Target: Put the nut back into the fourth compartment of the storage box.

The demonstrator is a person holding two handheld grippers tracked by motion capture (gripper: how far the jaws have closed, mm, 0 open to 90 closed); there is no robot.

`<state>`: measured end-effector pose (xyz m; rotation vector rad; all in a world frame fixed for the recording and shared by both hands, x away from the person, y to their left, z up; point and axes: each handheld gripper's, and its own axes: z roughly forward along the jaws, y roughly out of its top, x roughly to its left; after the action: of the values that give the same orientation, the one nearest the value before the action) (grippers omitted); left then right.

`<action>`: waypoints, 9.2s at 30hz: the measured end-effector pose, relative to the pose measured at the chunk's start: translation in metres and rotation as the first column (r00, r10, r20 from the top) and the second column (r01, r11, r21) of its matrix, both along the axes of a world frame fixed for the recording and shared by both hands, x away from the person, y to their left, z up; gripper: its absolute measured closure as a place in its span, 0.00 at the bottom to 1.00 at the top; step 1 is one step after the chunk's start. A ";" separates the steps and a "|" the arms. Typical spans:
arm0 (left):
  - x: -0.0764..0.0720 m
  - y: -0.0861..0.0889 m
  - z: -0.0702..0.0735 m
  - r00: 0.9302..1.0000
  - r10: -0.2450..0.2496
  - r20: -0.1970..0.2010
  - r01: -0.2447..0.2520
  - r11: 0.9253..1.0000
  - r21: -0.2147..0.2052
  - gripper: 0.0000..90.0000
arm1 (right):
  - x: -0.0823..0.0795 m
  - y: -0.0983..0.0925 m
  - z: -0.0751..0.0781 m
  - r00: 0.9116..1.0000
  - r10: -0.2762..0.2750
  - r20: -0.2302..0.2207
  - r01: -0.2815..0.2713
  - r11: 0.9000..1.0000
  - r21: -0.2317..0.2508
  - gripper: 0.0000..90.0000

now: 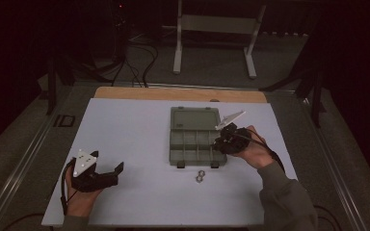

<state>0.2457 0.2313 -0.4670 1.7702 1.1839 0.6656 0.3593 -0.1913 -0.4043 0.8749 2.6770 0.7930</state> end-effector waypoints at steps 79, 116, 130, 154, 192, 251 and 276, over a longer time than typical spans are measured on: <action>0.002 -0.003 -0.002 1.000 0.000 -0.010 0.000 1.000 0.013 0.05 | 0.056 0.006 -0.032 0.985 -0.161 -0.057 0.159 0.986 -0.039 0.78; 0.002 -0.003 -0.003 1.000 -0.001 -0.009 0.001 1.000 0.014 0.05 | 0.062 0.006 -0.046 0.976 -0.193 -0.103 0.187 0.980 -0.066 0.78; 0.002 -0.003 -0.003 1.000 0.000 -0.007 0.000 1.000 0.010 0.05 | 0.058 0.004 -0.046 0.976 -0.192 -0.101 0.187 0.981 -0.055 0.61; 0.002 -0.005 -0.003 1.000 -0.004 -0.008 0.004 1.000 0.013 0.05 | 0.008 -0.001 -0.045 0.989 -0.146 -0.033 0.148 0.987 0.065 0.32; 0.001 -0.005 -0.003 1.000 -0.005 -0.006 0.005 1.000 0.013 0.05 | -0.068 0.030 -0.072 0.997 0.072 -0.022 -0.070 0.994 0.081 0.42; 0.002 -0.007 -0.004 1.000 -0.016 -0.011 0.016 1.000 0.017 0.05 | -0.069 0.066 -0.095 0.981 0.174 -0.091 -0.181 0.981 -0.076 0.78; 0.003 -0.007 -0.004 1.000 -0.018 -0.012 0.018 1.000 0.019 0.05 | -0.066 0.067 -0.094 0.980 0.165 -0.109 -0.173 0.982 -0.069 0.78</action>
<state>0.2490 0.2243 -0.4713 1.8008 1.1714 0.6583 0.2930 -0.1248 -0.4984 0.6945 2.8820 0.6889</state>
